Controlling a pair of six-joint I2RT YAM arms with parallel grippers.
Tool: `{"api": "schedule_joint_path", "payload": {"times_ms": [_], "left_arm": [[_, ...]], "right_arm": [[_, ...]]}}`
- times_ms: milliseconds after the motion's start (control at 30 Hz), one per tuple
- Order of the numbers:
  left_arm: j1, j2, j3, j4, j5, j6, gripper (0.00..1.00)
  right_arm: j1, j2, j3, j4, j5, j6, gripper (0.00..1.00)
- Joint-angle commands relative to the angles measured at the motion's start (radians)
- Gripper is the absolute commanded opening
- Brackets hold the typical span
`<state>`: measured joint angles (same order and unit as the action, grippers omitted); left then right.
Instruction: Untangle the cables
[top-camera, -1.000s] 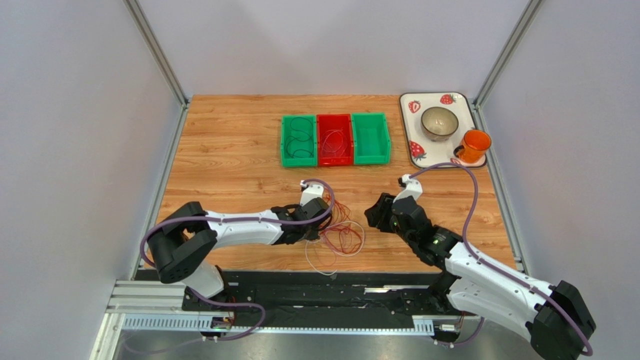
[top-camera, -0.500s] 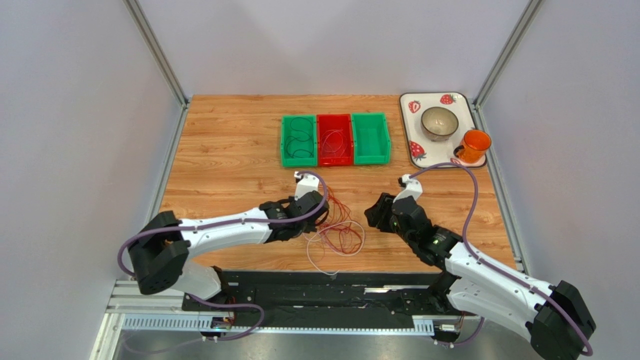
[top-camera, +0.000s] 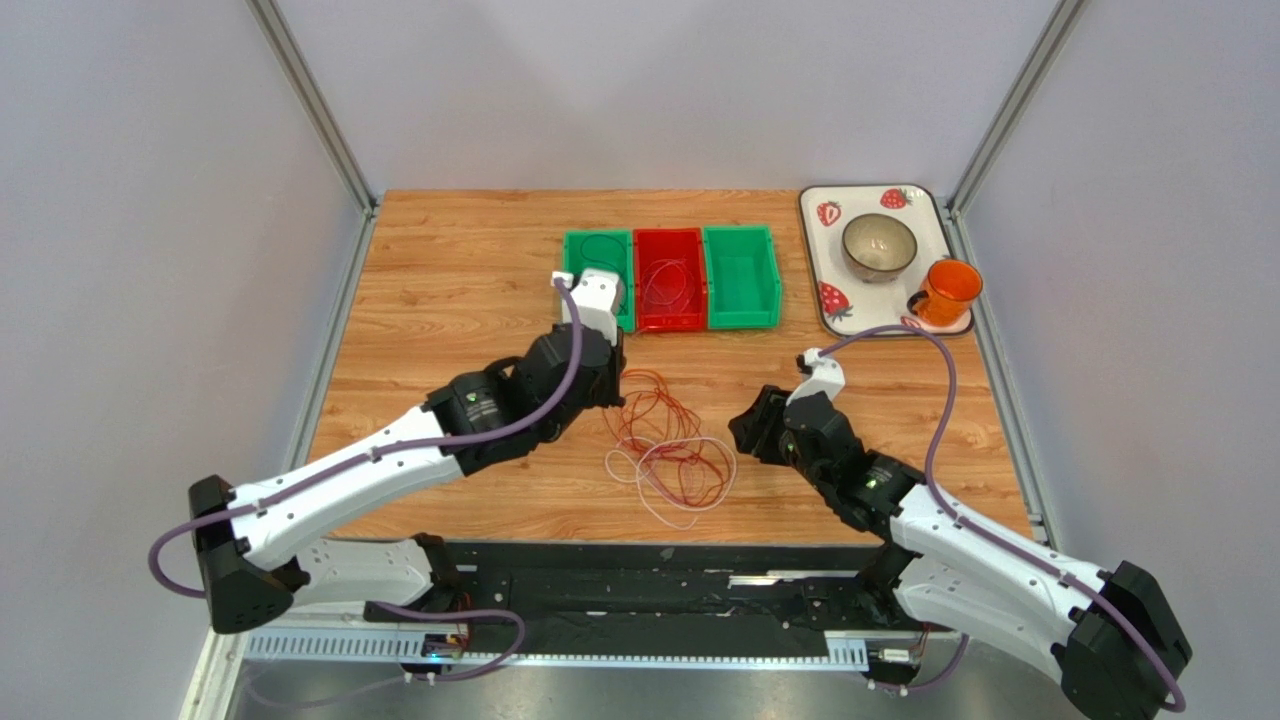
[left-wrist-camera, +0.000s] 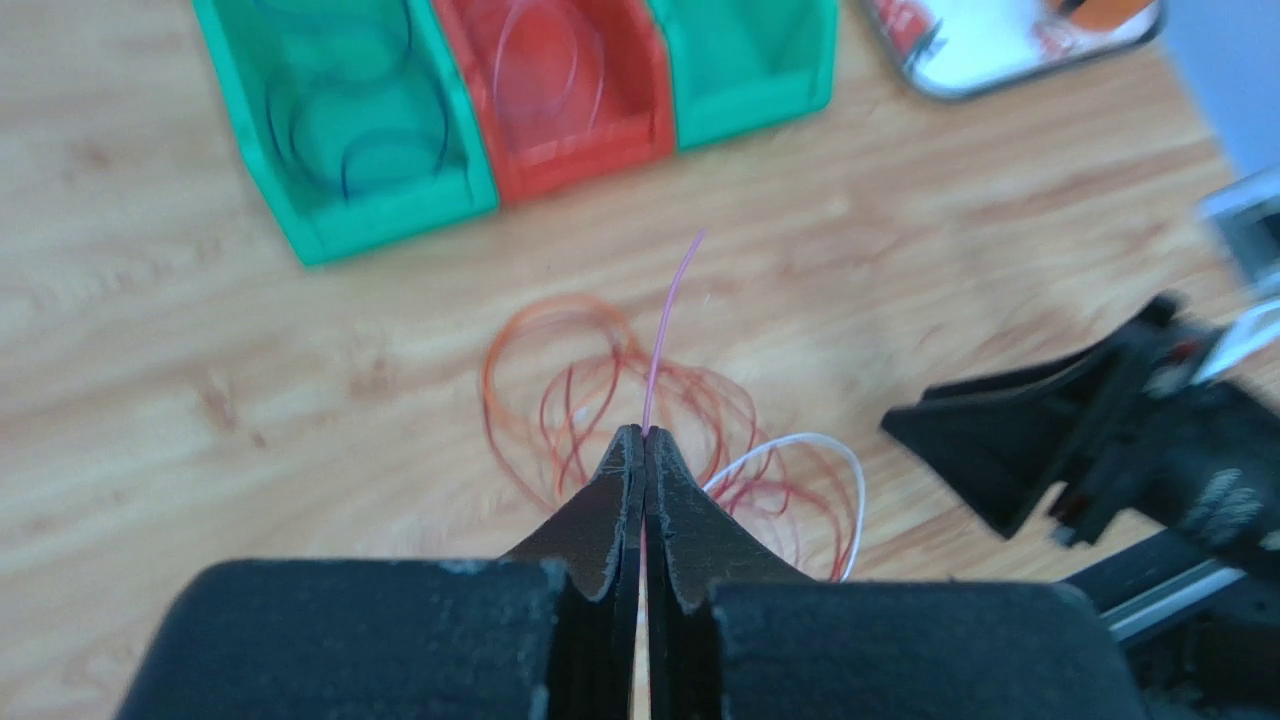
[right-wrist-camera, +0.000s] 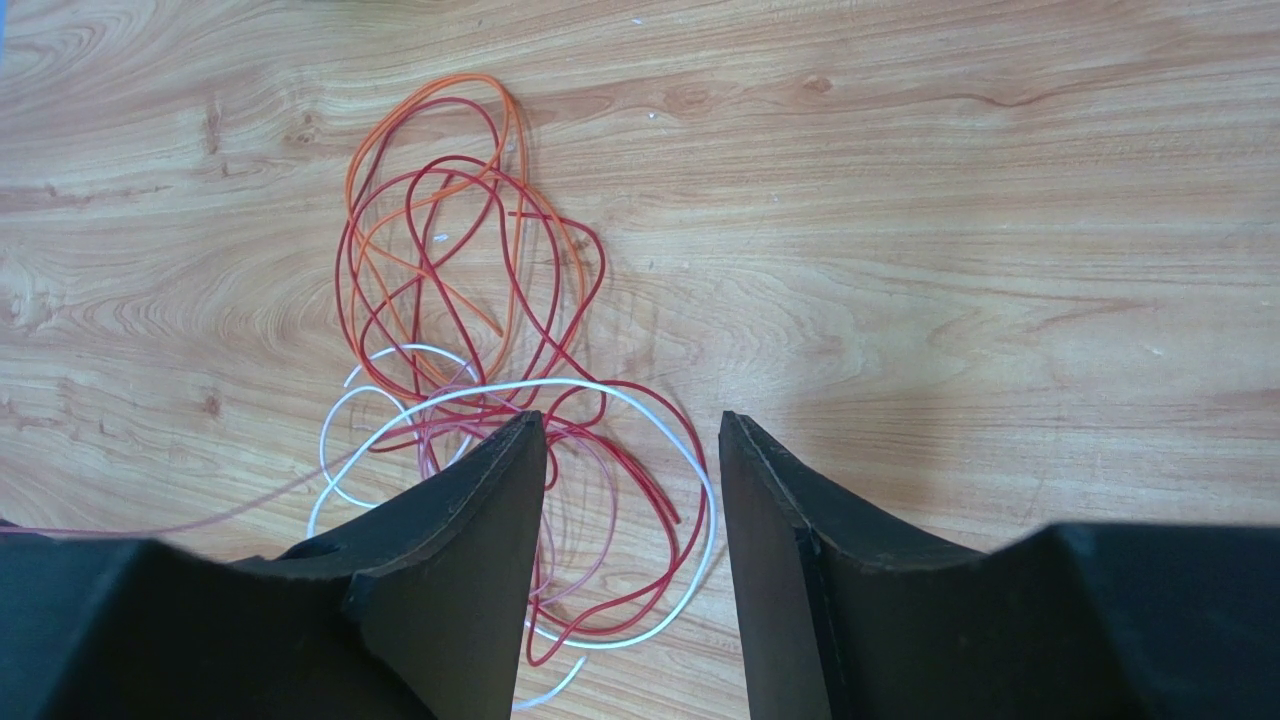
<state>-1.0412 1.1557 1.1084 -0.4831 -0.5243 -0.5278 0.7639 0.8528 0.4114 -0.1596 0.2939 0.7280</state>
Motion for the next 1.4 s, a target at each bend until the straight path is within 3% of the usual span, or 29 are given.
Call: {"api": "schedule_joint_path", "payload": {"times_ms": [0,133,233,267,367,467,567,667,767,933,1133,1233,1367], "left_arm": [[-0.006,-0.028,0.207,0.038,0.003,0.218,0.0],[-0.006,-0.007,0.422,0.073,0.07,0.369,0.0],[-0.006,0.035,0.629,0.115,0.197,0.485,0.0],[-0.006,0.042,0.731,0.129,0.304,0.526,0.0],[-0.006,0.059,0.855,0.224,0.452,0.594,0.0],[-0.006,0.062,0.912,0.294,0.477,0.604,0.0],[-0.005,0.043,0.862,0.264,0.423,0.6,0.0],[-0.005,-0.019,0.673,0.307,0.379,0.582,0.0],[-0.006,-0.071,0.532,0.334,0.305,0.563,0.0],[-0.006,-0.103,0.458,0.334,0.218,0.604,0.0],[-0.005,-0.125,0.418,0.35,0.176,0.634,0.0],[-0.003,-0.139,0.397,0.359,0.155,0.647,0.0],[0.02,-0.151,0.401,0.368,0.152,0.657,0.0]], "right_arm": [[0.005,-0.009,0.021,0.042,0.01,-0.009,0.5],[0.006,-0.029,0.009,0.046,0.011,-0.009,0.5],[0.005,-0.047,0.0,0.046,0.013,-0.006,0.5],[0.008,-0.054,-0.002,0.048,0.014,-0.004,0.5],[0.005,-0.075,-0.011,0.046,0.017,-0.001,0.5],[0.005,-0.096,-0.019,0.042,0.019,0.001,0.51],[0.005,-0.119,-0.028,0.043,0.018,0.004,0.51],[0.005,-0.147,-0.048,0.081,-0.016,-0.016,0.54],[0.005,-0.152,-0.059,0.185,-0.195,-0.128,0.61],[0.006,-0.1,0.093,0.025,-0.323,-0.277,0.67],[0.009,0.092,0.234,-0.041,-0.446,-0.383,0.72],[0.012,0.242,0.325,-0.101,-0.318,-0.377,0.72],[0.028,0.365,0.432,-0.084,-0.318,-0.415,0.7]]}}
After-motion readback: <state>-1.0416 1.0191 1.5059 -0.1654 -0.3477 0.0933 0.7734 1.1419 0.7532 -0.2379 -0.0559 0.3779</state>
